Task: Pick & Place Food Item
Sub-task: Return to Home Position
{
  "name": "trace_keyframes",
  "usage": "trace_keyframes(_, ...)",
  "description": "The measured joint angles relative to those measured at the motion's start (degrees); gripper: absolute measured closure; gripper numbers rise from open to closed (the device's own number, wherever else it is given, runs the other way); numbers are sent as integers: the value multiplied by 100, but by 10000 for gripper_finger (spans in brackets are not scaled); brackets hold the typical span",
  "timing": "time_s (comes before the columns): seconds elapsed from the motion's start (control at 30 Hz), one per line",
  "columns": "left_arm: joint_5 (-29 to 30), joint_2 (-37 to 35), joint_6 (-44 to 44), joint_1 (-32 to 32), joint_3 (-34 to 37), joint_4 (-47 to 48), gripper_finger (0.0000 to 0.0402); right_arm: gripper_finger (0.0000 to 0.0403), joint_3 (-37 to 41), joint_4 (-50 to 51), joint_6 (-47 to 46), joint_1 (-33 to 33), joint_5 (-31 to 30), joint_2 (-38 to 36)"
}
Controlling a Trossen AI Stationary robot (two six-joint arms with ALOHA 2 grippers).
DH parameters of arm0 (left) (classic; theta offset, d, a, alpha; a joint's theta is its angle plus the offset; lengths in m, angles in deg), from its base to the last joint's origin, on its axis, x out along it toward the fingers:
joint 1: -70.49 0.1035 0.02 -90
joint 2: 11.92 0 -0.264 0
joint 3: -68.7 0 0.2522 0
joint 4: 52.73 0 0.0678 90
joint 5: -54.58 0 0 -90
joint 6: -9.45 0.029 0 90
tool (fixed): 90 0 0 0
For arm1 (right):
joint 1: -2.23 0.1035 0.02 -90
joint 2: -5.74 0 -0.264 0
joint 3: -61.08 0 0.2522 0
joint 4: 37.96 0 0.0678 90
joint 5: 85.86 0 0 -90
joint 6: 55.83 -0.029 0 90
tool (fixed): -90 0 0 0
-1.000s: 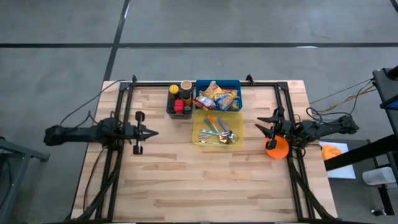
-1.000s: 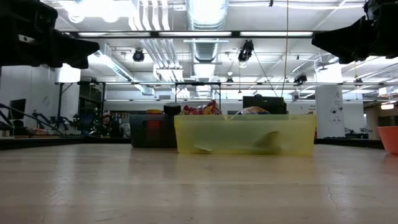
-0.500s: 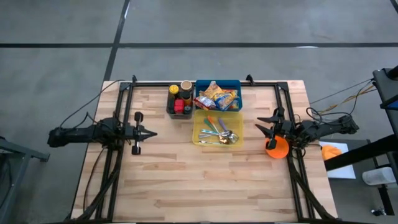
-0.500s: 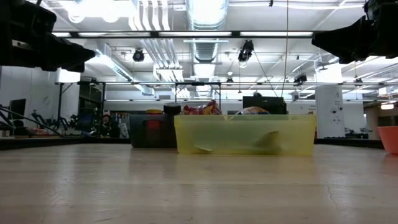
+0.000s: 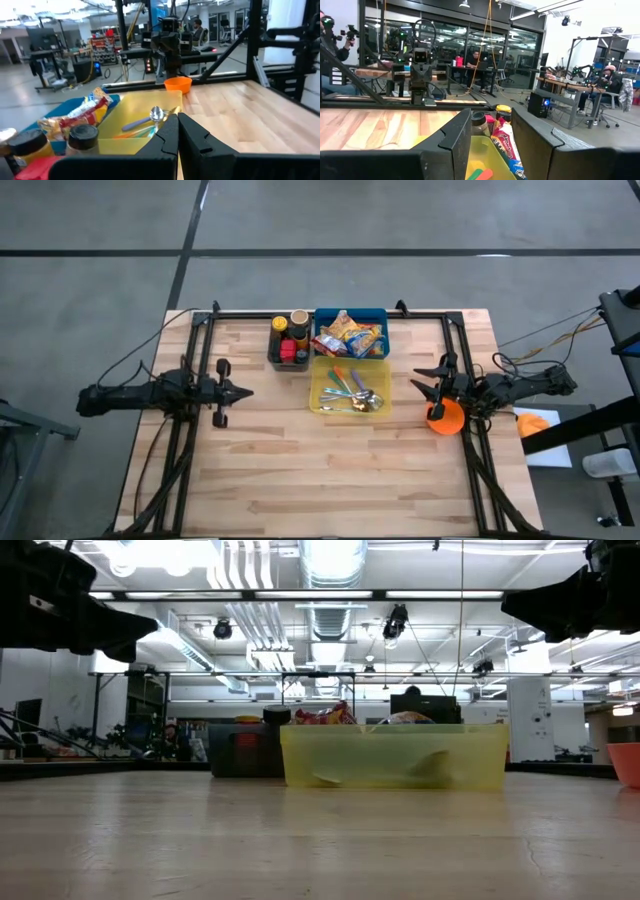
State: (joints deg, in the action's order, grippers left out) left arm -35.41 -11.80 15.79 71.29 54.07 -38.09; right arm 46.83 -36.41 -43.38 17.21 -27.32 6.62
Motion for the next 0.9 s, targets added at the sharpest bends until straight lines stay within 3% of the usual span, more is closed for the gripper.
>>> trace_keyframes(0.9, 17, 2, 261, 0, 14, -30, 400, 264, 0, 0, 0, 0, -2, 0)
